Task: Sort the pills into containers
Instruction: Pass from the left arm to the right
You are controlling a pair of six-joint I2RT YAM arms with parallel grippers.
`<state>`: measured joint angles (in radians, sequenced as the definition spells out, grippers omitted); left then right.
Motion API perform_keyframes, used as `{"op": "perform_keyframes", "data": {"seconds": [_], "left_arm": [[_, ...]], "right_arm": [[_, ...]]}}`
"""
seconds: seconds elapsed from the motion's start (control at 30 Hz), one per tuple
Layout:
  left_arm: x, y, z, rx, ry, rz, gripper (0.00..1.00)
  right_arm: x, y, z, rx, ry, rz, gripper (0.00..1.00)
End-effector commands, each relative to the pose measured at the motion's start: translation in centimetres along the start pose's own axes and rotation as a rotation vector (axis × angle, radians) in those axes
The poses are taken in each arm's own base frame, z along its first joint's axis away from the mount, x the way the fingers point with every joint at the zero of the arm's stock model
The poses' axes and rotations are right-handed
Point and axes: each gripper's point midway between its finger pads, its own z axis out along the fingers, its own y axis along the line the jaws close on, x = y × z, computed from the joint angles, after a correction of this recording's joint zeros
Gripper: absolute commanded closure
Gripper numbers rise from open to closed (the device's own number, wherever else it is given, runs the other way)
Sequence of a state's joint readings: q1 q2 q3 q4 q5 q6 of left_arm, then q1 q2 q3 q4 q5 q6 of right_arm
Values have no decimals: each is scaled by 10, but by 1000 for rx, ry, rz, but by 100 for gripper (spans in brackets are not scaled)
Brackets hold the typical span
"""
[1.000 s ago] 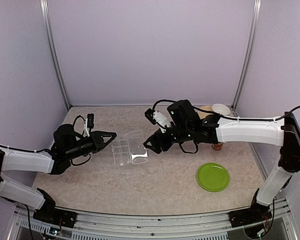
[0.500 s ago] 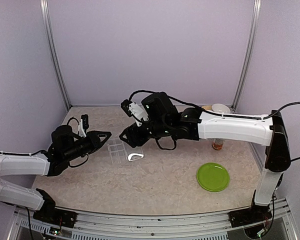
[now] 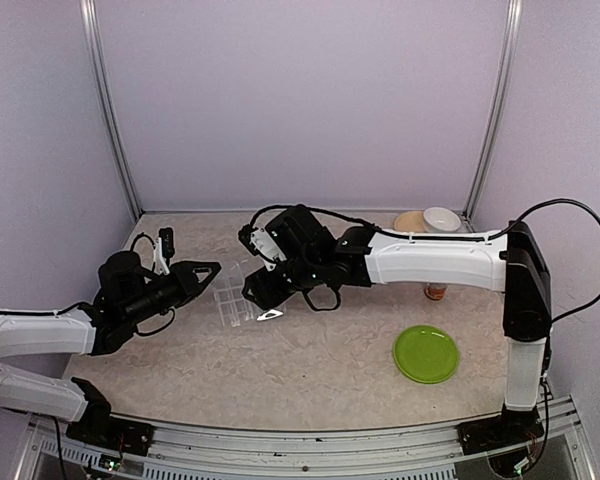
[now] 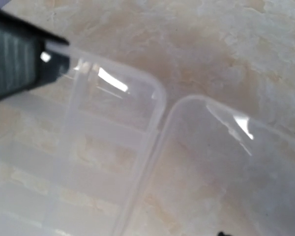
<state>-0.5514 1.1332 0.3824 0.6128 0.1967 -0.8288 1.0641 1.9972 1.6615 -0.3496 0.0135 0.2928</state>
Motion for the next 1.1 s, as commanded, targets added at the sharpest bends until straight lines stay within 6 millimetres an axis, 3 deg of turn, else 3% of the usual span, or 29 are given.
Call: {"op": "perform_keyframes", "data": {"seconds": [0.0,0.2,0.77,1.07], "left_arm": [[-4,-12,-2,41,-19,27,84],[-8,-19,-4,56,-37,41,84],[-9,-24,-3,60,-48,59,84],[-7,-25,-4,57,-50,67,84]], "right_arm": [[-14,-3,0,-52,-32,56,41],[-10,-12,6,-78,-12,95,45],[2,6,17,-199,28,116,53],[-2,9,22,-212,28,129,67]]}}
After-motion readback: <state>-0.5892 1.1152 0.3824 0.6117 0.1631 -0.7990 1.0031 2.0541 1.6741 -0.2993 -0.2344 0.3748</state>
